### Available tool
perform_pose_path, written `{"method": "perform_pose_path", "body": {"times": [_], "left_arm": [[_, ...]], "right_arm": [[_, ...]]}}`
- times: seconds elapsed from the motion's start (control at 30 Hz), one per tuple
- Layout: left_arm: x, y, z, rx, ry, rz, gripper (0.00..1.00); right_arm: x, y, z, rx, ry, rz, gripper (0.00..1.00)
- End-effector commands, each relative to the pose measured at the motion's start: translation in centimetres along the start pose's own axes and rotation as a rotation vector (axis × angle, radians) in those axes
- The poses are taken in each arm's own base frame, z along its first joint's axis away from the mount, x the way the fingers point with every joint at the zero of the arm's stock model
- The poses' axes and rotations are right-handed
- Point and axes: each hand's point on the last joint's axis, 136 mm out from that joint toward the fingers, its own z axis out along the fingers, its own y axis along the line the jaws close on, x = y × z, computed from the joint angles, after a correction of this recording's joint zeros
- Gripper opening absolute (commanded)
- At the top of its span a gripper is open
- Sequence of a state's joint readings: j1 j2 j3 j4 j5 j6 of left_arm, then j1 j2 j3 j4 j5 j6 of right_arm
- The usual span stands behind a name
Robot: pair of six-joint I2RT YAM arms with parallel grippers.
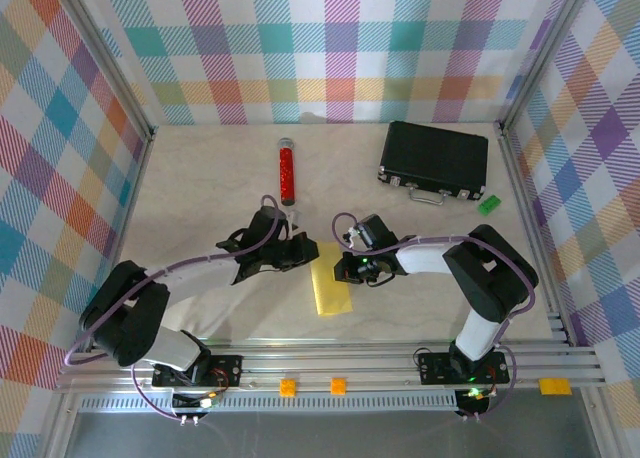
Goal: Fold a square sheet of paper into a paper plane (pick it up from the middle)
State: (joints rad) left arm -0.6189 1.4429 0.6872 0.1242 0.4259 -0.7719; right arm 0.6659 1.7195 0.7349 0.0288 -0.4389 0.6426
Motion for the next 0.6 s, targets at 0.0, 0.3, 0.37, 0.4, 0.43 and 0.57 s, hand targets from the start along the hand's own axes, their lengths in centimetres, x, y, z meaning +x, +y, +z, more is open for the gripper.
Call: {"method": "perform_pose_path", "body": {"times": [0.0,0.3,0.37,0.4,0.43,0.57], "left_arm": [[0.6,-0.3,0.8,0.052,0.054,-0.023,0.00],[2.2,2.8,2.3,-0.025,0.121,-0.055,0.00],[2.6,3.2,2.6,-0.031,0.135,-0.056,0.00],[2.7,3.4,2.7,-0.033,0.142,-0.060,0.00],[2.9,3.5,2.8,-0.029,0.147,-0.060,0.00],[2.8,3.0,2.9,0.000,0.147,-0.056,0.00]], "right_arm": [[3.8,-5.4,0.1,0.193,0.097,0.117,0.00],[3.7,-5.3,0.0,0.193,0.089,0.127,0.00],[3.6,-5.2,-0.1,0.191,0.086,0.128,0.00],[3.6,-5.2,-0.1,0.190,0.085,0.129,0.00],[3.6,-5.2,-0.1,0.191,0.086,0.130,0.00],[3.6,-5.2,0.0,0.190,0.086,0.132,0.00]]}}
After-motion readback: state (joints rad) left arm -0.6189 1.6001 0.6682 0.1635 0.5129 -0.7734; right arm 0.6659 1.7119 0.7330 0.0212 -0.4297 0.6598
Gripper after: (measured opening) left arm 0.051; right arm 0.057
